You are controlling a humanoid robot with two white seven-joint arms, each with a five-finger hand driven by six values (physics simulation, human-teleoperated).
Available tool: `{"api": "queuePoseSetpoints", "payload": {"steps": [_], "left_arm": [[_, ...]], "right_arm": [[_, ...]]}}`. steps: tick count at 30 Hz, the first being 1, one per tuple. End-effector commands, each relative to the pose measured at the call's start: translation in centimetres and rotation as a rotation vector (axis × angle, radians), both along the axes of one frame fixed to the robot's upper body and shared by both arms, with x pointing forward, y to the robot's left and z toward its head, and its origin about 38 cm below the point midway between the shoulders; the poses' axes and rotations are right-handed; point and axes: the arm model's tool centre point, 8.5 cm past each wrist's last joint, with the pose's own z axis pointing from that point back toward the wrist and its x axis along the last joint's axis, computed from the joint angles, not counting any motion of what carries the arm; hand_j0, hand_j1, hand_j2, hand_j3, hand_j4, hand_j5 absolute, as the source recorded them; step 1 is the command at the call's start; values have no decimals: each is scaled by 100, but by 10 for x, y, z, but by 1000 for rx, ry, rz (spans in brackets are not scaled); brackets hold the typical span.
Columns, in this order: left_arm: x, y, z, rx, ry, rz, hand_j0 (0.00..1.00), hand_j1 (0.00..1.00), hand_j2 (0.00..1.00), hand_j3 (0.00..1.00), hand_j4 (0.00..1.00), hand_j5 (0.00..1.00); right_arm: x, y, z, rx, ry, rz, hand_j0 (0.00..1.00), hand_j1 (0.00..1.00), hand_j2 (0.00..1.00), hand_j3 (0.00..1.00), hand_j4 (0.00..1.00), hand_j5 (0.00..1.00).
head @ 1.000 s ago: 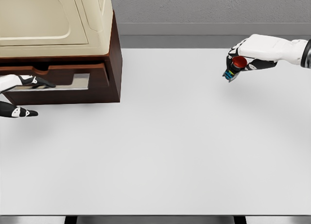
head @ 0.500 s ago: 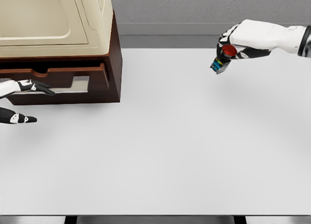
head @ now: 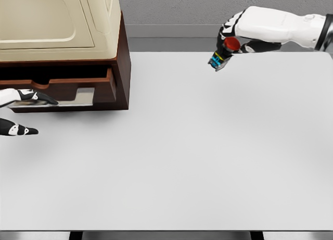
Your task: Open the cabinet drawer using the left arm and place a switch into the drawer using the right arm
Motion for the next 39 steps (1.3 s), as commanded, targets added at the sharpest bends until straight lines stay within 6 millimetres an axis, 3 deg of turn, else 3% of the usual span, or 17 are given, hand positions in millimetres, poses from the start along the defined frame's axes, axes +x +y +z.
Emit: {"api": "queuePoseSetpoints", "payload": {"steps": [1,8,17,24,28,32,39], "left_arm": [[-7,-6,-9,46,12,-58,81,81,81,81,81,81],[-13,-4,-14,44,41,-56,81,81,81,81,81,81],[-17,0,-10,50,54,-46,81,81,81,81,81,81],[-18,7,-3,60,52,-31,79,79,79,79,79,79],[-13,12,14,62,14,-12,86,86,86,86,86,86],[-14,15,19,68,14,-3,82,82,82,82,82,82],[-10,15,22,51,-11,8,90,90,90,90,90,90]], "right_arm": [[-6,8,6,28,-1,31,45,45,45,45,45,45],[-8,35,21,76,-17,101,45,45,45,45,45,45],[-13,83,35,128,-46,217,45,45,45,45,45,45],[-13,87,37,131,-50,225,45,45,45,45,45,45],[-14,85,39,139,-46,224,45,45,45,45,45,45],[-15,85,39,139,-48,229,45,45,45,45,45,45],[-10,83,36,138,-34,213,45,45,45,45,45,45]]}}
